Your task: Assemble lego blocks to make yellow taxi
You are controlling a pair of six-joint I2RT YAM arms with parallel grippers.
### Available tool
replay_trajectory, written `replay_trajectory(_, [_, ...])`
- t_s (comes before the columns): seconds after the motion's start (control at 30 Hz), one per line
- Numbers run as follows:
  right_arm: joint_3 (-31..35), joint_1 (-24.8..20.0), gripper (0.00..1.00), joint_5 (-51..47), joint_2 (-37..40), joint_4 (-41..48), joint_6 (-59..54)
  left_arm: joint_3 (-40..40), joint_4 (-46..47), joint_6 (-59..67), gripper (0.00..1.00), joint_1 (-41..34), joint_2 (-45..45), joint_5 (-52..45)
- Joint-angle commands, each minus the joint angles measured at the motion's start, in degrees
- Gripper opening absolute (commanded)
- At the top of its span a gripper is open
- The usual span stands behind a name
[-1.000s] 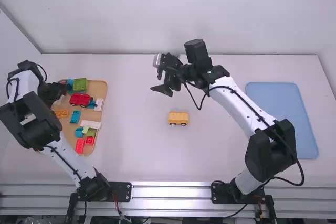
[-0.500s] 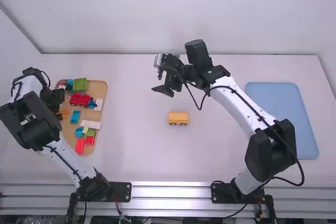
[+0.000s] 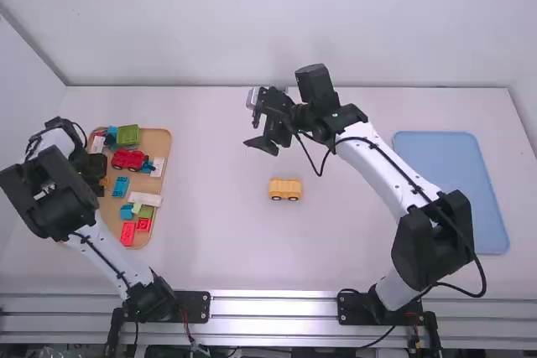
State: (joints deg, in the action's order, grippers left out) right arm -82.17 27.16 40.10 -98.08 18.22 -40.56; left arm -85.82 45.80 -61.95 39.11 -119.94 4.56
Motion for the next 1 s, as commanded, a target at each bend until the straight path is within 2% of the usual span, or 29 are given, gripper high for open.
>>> replay_trajectory(0.0, [-1.38, -0.20, 0.99, 0.11, 0.98, 0.28, 0.09, 0.63, 0.46, -0.13, 0.66, 0.13, -0.31, 0.94])
replay_trajectory(0.1, [-1.38, -0.28, 0.99, 0.09, 0.98, 0.48, 0.07, 0.83, -0.02, 0.20, 0.67, -0.11, -0.31, 1.07])
replay_trajectory(0.3, [-1.38, -0.24, 0.99, 0.11, 0.98, 0.68, 0.09, 0.96, -1.36, 5.66, 0.61, -0.11, -0.31, 1.05])
replay_trajectory(0.57, [-1.38, -0.24, 0.99, 0.11, 0.98, 0.66, 0.07, 1.88, -1.38, 9.09, 0.68, -0.09, -0.31, 1.07])
replay_trajectory(0.83, [-1.38, -0.22, 0.99, 0.11, 0.98, 0.68, 0.04, 4.52, -4.48, 9.14, 0.54, 0.35, -0.31, 0.90])
replay_trajectory(0.97, [-1.38, -0.24, 0.99, 0.09, 0.98, 0.68, 0.07, 4.15, -4.46, 9.14, 0.54, 0.22, -0.31, 1.11])
